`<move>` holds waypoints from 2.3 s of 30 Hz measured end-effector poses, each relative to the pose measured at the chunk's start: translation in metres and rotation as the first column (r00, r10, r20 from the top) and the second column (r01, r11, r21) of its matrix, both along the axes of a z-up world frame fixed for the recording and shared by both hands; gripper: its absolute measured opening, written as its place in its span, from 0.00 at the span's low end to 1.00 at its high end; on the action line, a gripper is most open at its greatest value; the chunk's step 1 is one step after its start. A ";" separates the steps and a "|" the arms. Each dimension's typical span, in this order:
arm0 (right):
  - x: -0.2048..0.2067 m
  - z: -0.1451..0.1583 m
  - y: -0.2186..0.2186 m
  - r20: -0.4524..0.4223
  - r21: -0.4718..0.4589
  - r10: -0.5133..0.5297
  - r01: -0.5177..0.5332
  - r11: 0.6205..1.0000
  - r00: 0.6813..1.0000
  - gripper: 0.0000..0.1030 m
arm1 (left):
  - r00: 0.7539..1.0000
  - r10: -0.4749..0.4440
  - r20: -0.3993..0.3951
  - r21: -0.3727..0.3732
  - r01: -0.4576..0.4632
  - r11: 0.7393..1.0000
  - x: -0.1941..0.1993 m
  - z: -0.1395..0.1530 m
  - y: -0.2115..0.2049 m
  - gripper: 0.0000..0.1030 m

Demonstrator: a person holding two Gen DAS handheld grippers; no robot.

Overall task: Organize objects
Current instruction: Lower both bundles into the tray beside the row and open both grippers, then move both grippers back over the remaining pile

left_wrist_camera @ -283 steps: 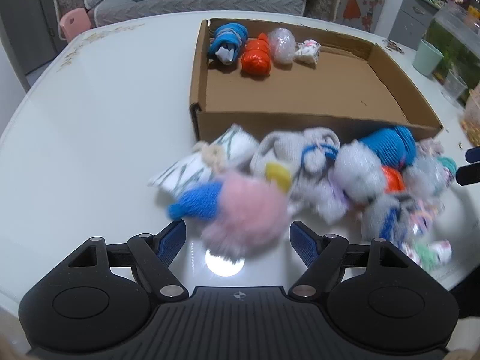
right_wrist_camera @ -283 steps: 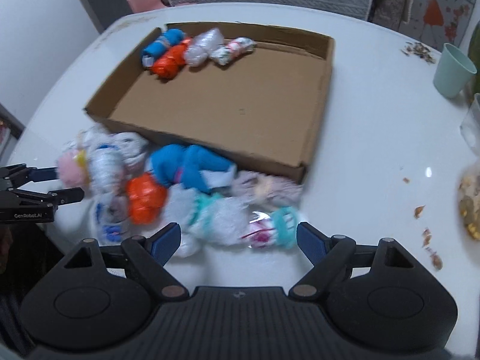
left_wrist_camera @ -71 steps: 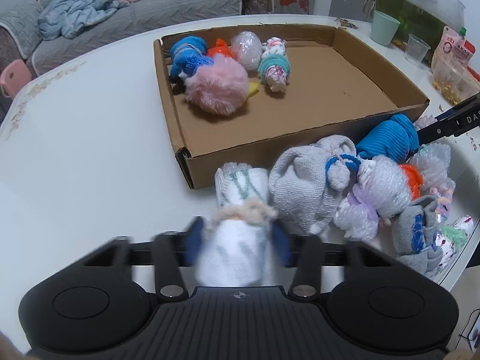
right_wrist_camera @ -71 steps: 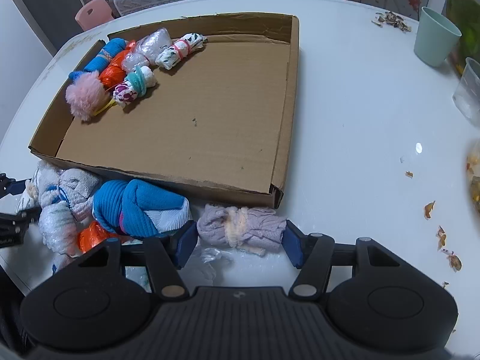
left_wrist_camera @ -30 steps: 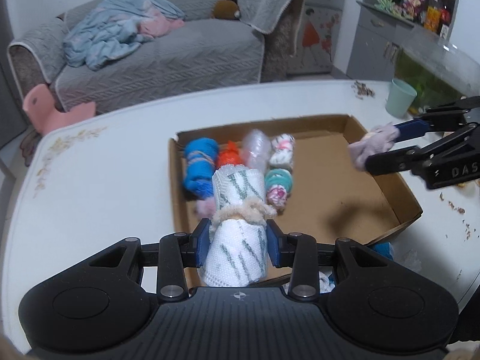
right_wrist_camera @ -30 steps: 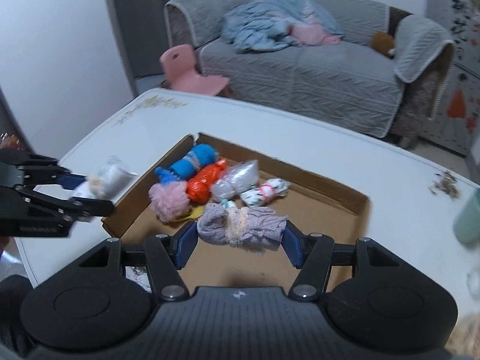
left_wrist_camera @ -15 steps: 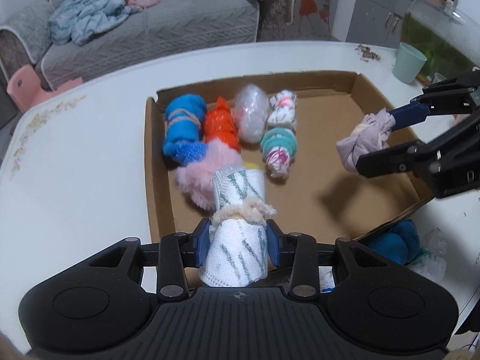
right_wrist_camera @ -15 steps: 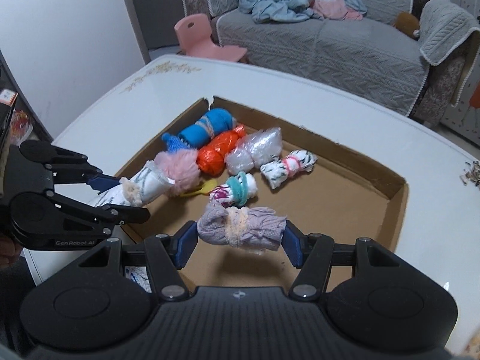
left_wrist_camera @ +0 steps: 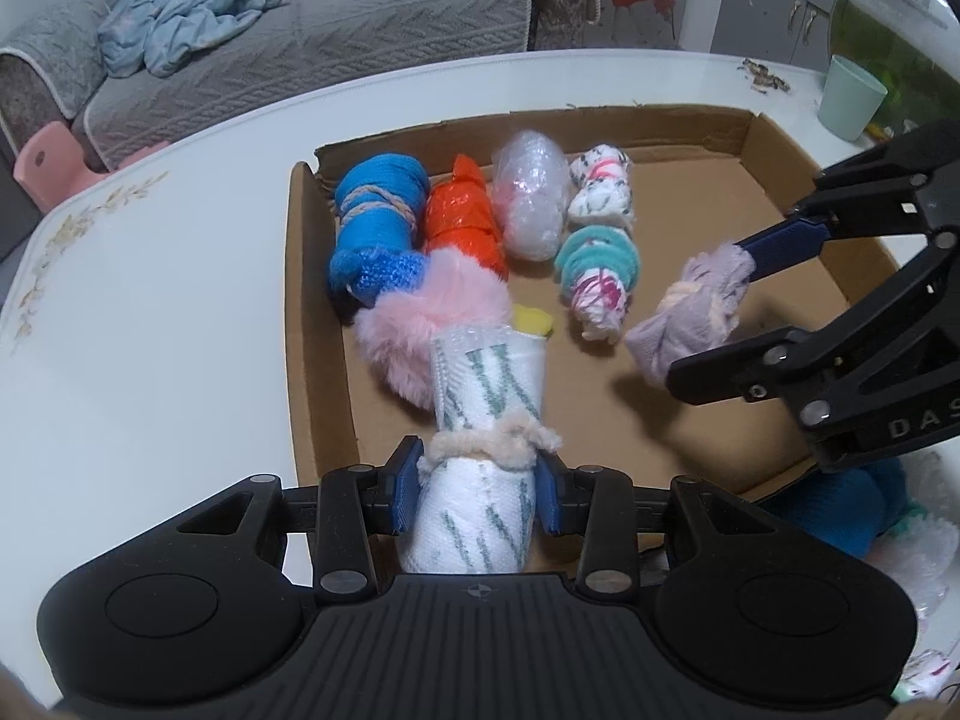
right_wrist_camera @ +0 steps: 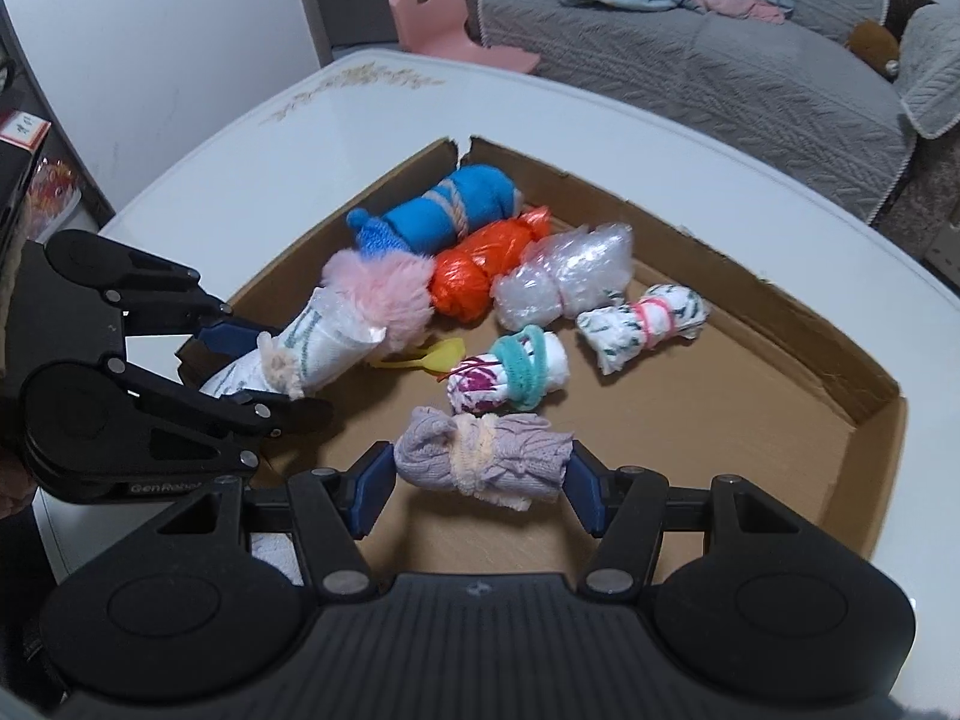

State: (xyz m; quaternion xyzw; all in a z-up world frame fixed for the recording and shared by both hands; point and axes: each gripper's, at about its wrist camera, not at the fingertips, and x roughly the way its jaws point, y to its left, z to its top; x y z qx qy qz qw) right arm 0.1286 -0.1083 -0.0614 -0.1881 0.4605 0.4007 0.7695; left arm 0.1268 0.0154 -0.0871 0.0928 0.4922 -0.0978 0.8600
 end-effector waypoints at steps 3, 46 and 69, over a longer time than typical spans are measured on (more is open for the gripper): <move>0.004 -0.008 0.008 -0.007 -0.011 0.007 -0.007 1.000 1.000 0.55 | 1.000 -0.006 0.009 0.021 0.006 1.000 0.000 -0.005 -0.002 0.45; -0.012 0.048 -0.031 0.007 0.109 -0.039 0.038 0.993 0.999 0.76 | 0.989 0.055 0.135 -0.029 -0.051 0.998 -0.088 0.047 0.020 0.92; -0.170 0.003 -0.097 -0.015 -0.035 0.075 -0.075 0.997 0.997 0.71 | 0.984 -0.177 0.002 -0.199 0.174 0.964 -0.187 0.002 -0.053 0.87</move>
